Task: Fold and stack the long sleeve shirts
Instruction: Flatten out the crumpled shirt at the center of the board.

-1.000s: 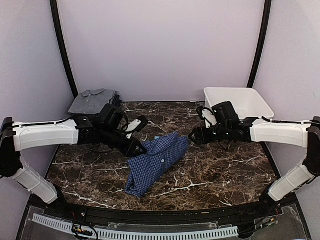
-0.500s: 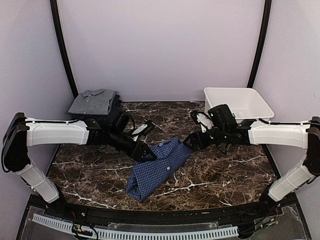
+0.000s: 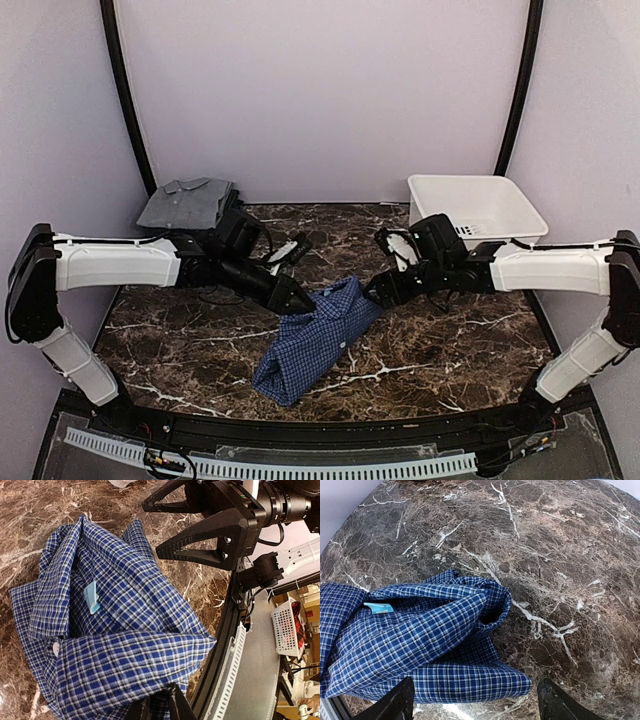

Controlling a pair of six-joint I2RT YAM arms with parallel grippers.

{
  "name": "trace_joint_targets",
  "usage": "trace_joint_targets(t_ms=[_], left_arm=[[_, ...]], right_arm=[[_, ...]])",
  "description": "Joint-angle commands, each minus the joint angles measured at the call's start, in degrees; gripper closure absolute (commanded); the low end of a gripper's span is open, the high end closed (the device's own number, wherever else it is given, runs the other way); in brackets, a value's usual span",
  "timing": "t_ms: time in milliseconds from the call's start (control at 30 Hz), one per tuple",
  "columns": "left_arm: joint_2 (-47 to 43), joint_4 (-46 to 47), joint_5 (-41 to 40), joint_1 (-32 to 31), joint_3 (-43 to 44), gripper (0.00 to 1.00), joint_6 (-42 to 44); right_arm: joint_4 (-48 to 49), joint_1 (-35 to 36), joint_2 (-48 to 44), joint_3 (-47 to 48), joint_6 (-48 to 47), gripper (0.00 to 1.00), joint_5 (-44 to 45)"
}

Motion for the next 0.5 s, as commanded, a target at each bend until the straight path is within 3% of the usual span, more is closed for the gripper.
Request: trace_joint_targets(t_ms=[0, 167, 367, 467], left_arm=[[0.5, 0.0, -2.5, -0.2, 1.4, 0.88, -0.4], [-0.7, -0.2, -7.8, -0.2, 1.3, 0.99, -1.2], [-0.9, -3.7, -21.4, 0.9, 3.2, 1.00, -2.4], [0.1, -3.9, -24.0, 3.4, 4.6, 1.00, -3.1]], right_arm=[[0.7, 0.5, 1.7, 0.3, -0.7, 0.19, 0.3], [0.1, 0.6, 3.3, -0.1, -0.9, 0.19, 0.8], [-2.9, 2.2, 3.3, -0.8, -1.0, 0.21, 0.9], [-5.1, 4.6, 1.5, -3.1, -0.2, 0.22, -0.1]])
